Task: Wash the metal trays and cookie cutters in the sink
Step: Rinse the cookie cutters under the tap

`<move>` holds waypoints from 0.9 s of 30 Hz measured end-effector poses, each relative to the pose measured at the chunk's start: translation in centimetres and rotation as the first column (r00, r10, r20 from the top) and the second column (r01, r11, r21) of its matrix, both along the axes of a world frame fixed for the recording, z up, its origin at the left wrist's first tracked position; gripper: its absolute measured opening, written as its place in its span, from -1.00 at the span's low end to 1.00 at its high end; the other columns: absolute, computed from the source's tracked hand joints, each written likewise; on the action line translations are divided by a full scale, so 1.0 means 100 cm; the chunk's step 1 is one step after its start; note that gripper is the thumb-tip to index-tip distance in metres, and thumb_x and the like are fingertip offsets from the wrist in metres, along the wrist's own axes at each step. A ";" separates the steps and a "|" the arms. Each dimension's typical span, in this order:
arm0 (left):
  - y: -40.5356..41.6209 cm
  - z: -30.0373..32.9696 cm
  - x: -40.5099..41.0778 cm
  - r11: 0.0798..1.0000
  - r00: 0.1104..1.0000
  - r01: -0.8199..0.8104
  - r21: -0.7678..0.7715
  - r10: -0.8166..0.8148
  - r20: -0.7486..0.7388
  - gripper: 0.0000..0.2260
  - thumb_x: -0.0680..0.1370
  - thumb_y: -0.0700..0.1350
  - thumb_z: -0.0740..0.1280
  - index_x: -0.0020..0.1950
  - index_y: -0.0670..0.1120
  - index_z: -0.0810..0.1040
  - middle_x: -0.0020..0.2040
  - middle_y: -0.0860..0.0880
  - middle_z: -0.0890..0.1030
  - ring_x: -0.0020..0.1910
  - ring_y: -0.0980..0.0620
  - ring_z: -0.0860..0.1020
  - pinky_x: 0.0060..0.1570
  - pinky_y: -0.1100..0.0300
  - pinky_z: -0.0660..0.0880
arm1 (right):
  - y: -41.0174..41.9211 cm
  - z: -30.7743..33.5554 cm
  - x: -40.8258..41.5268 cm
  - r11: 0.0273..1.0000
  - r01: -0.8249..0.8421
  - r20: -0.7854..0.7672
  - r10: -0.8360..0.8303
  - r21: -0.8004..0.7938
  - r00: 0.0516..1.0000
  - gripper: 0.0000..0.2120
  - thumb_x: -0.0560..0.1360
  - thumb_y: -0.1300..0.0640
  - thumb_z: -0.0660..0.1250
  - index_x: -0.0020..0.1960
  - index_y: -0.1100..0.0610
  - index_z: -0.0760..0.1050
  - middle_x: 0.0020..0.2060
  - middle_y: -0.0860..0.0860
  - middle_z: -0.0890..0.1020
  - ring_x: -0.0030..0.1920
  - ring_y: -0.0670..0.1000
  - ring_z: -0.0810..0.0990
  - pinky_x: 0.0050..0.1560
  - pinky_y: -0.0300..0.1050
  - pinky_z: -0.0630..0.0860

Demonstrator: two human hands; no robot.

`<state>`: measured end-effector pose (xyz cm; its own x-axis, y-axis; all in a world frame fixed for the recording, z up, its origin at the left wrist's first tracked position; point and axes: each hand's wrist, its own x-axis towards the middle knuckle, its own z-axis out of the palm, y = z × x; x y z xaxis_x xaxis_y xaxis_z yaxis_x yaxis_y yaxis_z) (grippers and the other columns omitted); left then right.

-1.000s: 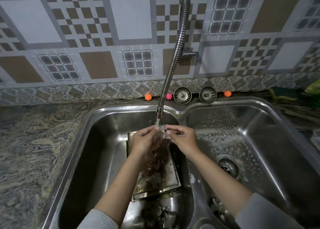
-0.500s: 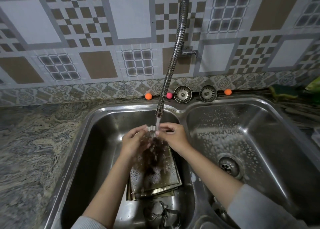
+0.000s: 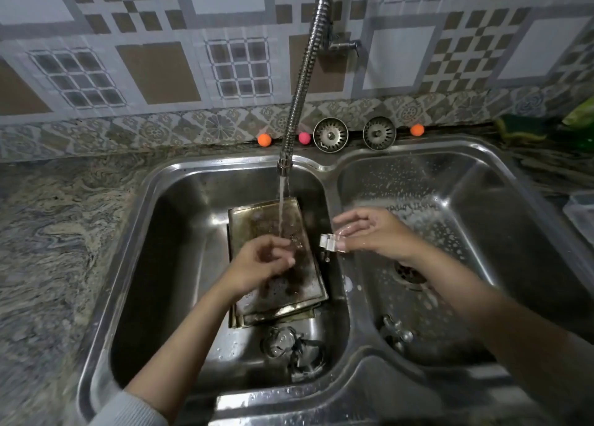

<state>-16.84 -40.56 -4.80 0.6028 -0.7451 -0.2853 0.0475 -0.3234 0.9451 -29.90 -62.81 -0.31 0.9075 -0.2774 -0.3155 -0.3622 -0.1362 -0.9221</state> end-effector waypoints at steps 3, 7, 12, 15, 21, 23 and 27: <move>0.020 -0.032 -0.011 0.919 0.944 0.275 0.283 -0.314 0.100 -0.82 0.46 -0.23 0.44 0.02 -0.04 0.58 -0.13 0.05 0.67 -0.09 0.14 0.63 0.03 0.25 0.54 | -0.022 -0.014 -0.046 0.988 0.150 -0.021 -0.150 0.022 0.989 -0.62 0.30 0.35 0.53 0.06 0.13 0.57 -0.08 0.09 0.70 -0.08 0.02 0.69 -0.08 -0.25 0.60; 0.039 -0.061 -0.030 0.709 0.795 0.501 0.496 -0.604 0.060 -0.82 0.43 -0.12 0.47 0.01 0.01 0.65 -0.08 0.11 0.65 -0.09 0.20 0.60 0.01 0.24 0.53 | -0.036 -0.059 -0.087 0.991 0.093 -0.204 -0.111 -0.099 0.973 -0.59 0.24 0.40 0.56 -0.02 0.11 0.53 -0.07 0.16 0.64 -0.13 0.02 0.63 -0.14 -0.26 0.59; 0.041 -0.080 -0.047 0.586 0.676 0.545 0.599 -0.730 0.099 -0.74 0.41 -0.21 0.39 0.05 0.01 0.68 0.01 0.07 0.69 -0.01 0.14 0.61 0.04 0.27 0.48 | -0.034 -0.129 -0.109 0.943 -0.199 -0.457 0.058 -0.267 0.888 -0.52 0.09 0.37 0.62 -0.12 0.03 0.53 -0.23 0.01 0.54 -0.27 -0.05 0.50 -0.17 -0.05 0.57; 0.037 -0.084 -0.049 0.586 0.678 0.520 0.621 -0.725 0.116 -0.74 0.41 -0.25 0.39 0.03 0.01 0.69 0.01 0.07 0.69 -0.01 0.14 0.61 0.02 0.27 0.48 | -0.029 -0.140 -0.108 0.876 -0.366 -0.534 0.155 -0.315 0.831 -0.48 0.08 0.31 0.62 -0.07 0.02 0.51 -0.24 -0.10 0.51 -0.28 -0.12 0.48 -0.20 -0.17 0.50; 0.034 -0.087 -0.053 0.620 0.700 0.449 0.643 -0.691 0.178 -0.75 0.36 -0.28 0.41 -0.05 -0.01 0.71 -0.06 0.08 0.70 -0.08 0.16 0.61 -0.03 0.26 0.50 | -0.034 -0.134 -0.100 0.881 -0.371 -0.504 0.188 -0.292 0.843 -0.37 0.14 0.26 0.64 0.10 0.02 0.44 -0.05 0.02 0.54 -0.07 -0.04 0.52 -0.05 -0.23 0.50; 0.033 -0.087 -0.054 0.620 0.686 0.431 0.656 -0.697 0.208 -0.76 0.36 -0.29 0.38 -0.08 -0.02 0.71 -0.07 0.06 0.71 -0.06 0.13 0.61 -0.02 0.26 0.49 | -0.035 -0.127 -0.099 0.890 -0.345 -0.479 0.173 -0.298 0.861 -0.40 0.18 0.22 0.64 0.11 0.00 0.44 -0.04 0.01 0.53 -0.02 -0.02 0.53 0.01 -0.23 0.50; 0.030 -0.082 -0.050 0.708 0.755 0.377 0.596 -0.608 0.245 -0.86 0.38 -0.26 0.43 -0.14 -0.06 0.71 -0.23 0.18 0.68 -0.18 0.30 0.60 -0.06 0.32 0.50 | -0.033 -0.101 -0.094 0.931 -0.201 -0.355 0.085 -0.306 0.931 -0.51 0.24 0.17 0.62 0.03 -0.08 0.47 -0.01 0.02 0.56 -0.03 -0.07 0.55 0.02 -0.26 0.50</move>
<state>-21.86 -37.53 -13.02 0.3269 -0.7927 -0.5146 -0.5934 -0.5959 0.5410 -39.28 -66.10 -10.45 0.8047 -0.2936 -0.5161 -0.5905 -0.4860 -0.6443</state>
